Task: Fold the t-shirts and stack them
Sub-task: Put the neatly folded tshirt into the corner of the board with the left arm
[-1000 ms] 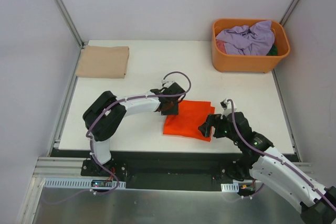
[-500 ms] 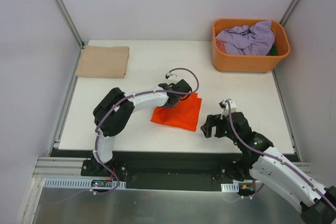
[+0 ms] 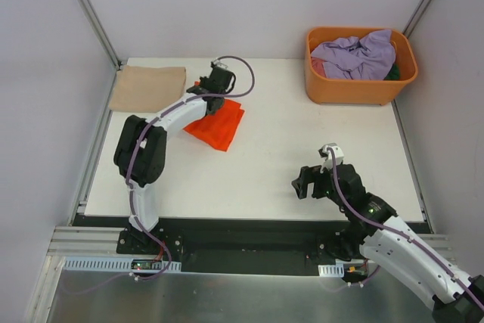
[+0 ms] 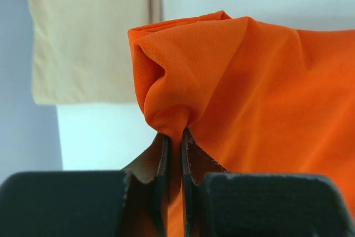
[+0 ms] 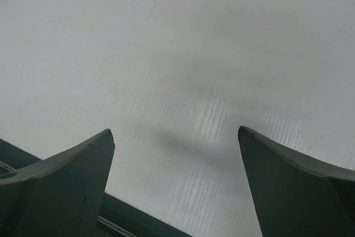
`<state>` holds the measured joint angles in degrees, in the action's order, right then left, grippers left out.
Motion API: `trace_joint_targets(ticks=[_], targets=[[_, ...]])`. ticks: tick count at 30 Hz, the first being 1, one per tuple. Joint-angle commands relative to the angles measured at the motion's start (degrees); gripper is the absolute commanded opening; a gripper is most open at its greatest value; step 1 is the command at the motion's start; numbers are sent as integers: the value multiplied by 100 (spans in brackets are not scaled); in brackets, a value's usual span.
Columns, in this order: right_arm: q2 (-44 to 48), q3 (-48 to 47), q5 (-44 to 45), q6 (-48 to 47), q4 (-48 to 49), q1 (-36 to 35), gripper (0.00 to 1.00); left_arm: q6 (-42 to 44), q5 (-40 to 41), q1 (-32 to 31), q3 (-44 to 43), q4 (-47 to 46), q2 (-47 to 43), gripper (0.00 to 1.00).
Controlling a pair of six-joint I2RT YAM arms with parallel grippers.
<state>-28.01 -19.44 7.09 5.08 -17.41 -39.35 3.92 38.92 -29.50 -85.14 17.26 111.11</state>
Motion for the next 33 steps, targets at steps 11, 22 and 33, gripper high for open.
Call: trace_joint_targets(ticks=[11,22,33], targets=[[-302,-7,38,-236,282,24,96,2638,-420,1323,-1680,-952,437,0],[-389,10,117,-227,343,33,96,2667,-332,1526,-2138,-970,280,0],[-310,46,152,-201,343,33,96,2535,-463,1640,-2533,-803,-37,0]])
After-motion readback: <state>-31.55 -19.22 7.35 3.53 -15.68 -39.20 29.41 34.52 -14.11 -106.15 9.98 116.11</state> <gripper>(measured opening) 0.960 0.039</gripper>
